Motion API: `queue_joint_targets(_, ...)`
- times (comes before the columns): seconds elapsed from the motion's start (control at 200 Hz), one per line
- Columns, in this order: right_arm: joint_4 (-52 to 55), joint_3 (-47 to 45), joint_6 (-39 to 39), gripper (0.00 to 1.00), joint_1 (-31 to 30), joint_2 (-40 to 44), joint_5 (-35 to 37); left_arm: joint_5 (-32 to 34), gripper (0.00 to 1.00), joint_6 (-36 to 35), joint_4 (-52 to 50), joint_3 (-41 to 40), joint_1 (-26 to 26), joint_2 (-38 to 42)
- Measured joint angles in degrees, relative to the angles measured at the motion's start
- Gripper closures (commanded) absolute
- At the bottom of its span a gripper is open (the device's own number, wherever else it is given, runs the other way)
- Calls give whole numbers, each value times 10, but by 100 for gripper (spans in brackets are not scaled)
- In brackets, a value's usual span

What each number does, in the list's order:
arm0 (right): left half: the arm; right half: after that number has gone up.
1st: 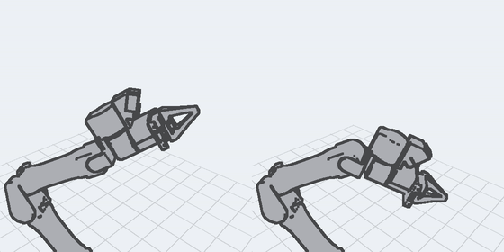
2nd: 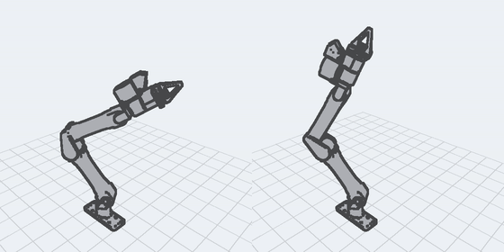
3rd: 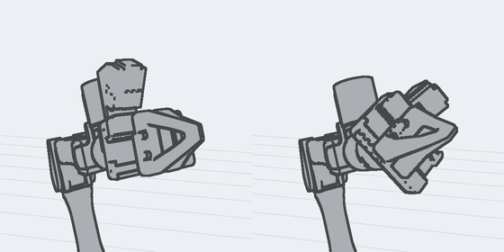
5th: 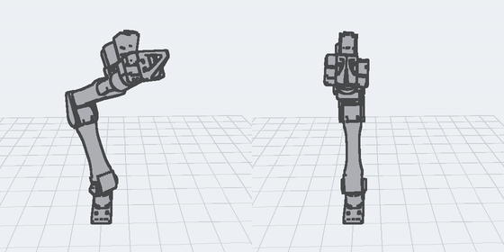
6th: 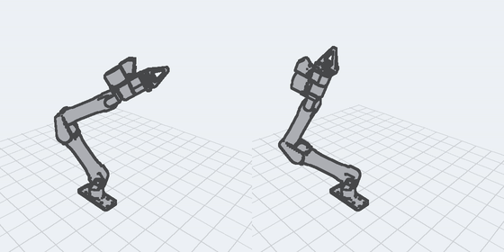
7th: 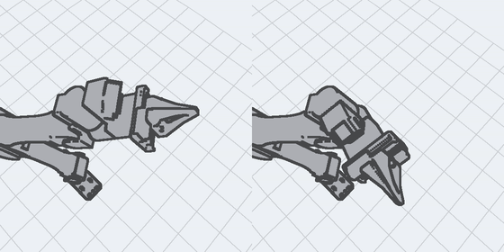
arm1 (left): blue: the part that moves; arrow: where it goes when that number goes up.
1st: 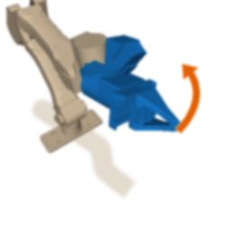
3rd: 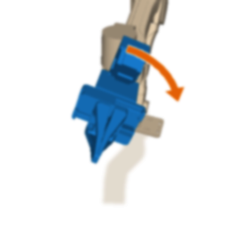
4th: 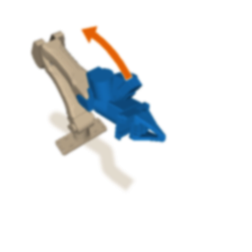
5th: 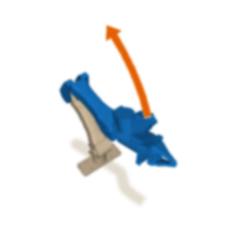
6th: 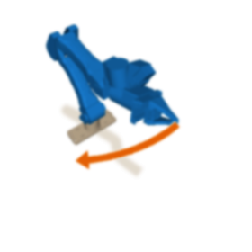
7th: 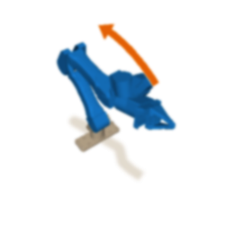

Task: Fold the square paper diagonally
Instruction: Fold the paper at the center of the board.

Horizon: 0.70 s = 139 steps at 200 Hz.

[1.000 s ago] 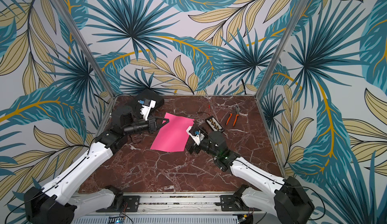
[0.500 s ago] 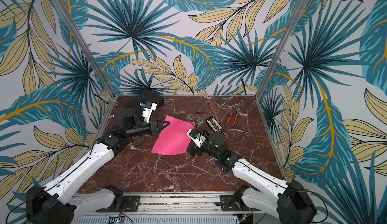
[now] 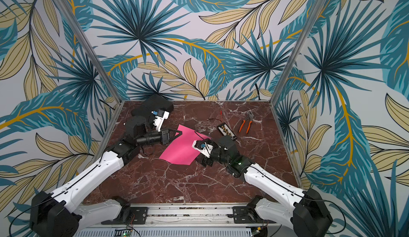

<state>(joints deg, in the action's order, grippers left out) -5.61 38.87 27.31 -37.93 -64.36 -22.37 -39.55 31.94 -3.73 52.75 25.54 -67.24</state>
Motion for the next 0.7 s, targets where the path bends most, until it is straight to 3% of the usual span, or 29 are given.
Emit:
queue_joint_targets(0.386,122,70,21,88,0,-60,-137,-40,97,-160,15,0,0,-7)
queue_joint_targets(0.576,155,81,19,99,11,-78,-185,-79,96,-237,22,-17,-4,-26)
queue_joint_targets(0.696,188,94,19,100,25,-98,-203,-108,94,-260,41,-44,-12,-43)
